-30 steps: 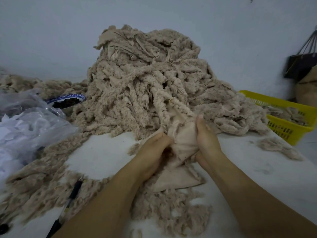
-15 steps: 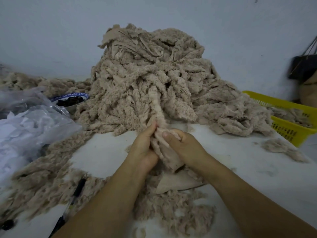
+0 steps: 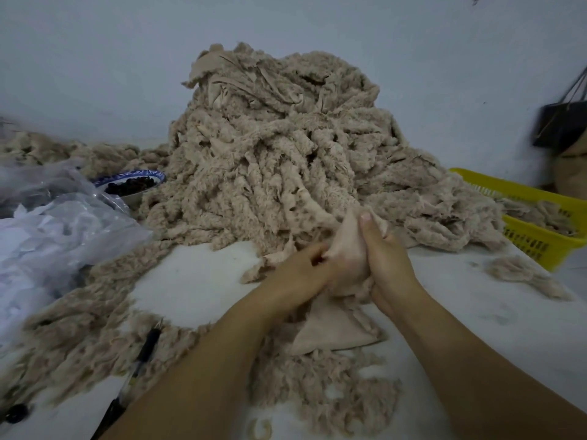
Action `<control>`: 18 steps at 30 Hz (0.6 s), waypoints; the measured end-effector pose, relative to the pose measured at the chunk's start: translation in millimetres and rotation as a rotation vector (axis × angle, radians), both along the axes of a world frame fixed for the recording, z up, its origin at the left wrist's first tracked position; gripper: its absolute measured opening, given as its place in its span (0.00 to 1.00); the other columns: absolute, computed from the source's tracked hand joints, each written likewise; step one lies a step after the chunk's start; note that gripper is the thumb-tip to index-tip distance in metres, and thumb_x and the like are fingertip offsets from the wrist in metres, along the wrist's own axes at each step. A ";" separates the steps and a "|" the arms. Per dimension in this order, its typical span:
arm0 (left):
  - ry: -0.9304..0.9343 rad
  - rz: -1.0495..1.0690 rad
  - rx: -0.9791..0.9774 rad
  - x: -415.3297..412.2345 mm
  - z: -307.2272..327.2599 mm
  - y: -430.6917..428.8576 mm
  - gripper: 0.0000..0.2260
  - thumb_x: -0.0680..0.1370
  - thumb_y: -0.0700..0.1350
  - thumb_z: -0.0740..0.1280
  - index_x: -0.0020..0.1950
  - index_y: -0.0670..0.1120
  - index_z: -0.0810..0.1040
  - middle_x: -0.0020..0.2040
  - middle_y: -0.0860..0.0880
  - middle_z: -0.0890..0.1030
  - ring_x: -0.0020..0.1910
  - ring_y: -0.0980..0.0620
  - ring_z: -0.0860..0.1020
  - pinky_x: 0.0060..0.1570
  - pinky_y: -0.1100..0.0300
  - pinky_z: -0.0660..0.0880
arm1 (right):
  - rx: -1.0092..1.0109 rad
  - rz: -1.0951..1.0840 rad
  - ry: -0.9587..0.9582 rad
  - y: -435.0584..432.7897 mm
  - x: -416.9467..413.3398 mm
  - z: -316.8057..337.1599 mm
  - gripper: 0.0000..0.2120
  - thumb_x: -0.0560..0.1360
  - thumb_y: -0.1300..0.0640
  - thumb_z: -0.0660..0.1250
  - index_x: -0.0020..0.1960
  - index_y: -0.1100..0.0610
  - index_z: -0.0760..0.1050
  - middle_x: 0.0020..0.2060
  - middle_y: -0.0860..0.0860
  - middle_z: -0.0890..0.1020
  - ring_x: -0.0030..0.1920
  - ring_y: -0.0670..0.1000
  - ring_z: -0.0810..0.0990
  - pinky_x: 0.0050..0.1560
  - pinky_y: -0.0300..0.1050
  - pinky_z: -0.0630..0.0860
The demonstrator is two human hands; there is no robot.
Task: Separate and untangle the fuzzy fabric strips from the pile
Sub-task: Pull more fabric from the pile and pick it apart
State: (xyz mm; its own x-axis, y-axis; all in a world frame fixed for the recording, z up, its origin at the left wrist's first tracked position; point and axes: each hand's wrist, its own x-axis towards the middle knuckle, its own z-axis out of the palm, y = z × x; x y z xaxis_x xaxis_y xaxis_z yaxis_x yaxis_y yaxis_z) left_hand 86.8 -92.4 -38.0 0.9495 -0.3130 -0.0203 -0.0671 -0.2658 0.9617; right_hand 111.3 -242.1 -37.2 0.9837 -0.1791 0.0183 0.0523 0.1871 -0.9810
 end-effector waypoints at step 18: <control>0.270 0.059 -1.138 0.0 20.5 22.6 0.13 0.72 0.38 0.70 0.56 0.41 0.80 0.48 0.41 0.85 0.43 0.47 0.86 0.37 0.54 0.83 | -0.023 -0.051 -0.033 -3.1 -0.1 -0.8 0.11 0.85 0.49 0.55 0.66 0.49 0.66 0.23 0.46 0.74 0.22 0.44 0.71 0.26 0.40 0.69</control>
